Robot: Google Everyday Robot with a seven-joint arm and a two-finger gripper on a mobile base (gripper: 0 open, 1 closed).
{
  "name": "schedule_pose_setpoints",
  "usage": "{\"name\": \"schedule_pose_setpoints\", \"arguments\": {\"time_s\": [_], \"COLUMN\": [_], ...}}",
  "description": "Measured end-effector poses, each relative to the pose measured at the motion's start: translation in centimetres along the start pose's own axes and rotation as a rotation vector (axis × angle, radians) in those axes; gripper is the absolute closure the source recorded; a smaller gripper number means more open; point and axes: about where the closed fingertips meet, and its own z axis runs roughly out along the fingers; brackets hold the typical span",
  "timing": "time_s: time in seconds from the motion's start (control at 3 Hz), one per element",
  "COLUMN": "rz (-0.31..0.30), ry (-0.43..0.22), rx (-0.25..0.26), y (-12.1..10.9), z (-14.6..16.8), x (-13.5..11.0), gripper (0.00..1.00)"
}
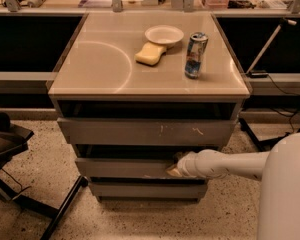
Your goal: Open middle drawer
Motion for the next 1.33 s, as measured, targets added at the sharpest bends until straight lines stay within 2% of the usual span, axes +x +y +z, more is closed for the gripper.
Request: {"name": "schedule_pose_setpoints", "arguments": {"time_s": [0.33,1.33], "rz": [0.000,-0.003], "ry": [0.000,-0.005], "rx": [0.000,0.009], "y": [-0.33,0.07], "z": [-0.66,-1.37], "x": [-0.37,-0.19], "gripper": [1.00,1.00]}}
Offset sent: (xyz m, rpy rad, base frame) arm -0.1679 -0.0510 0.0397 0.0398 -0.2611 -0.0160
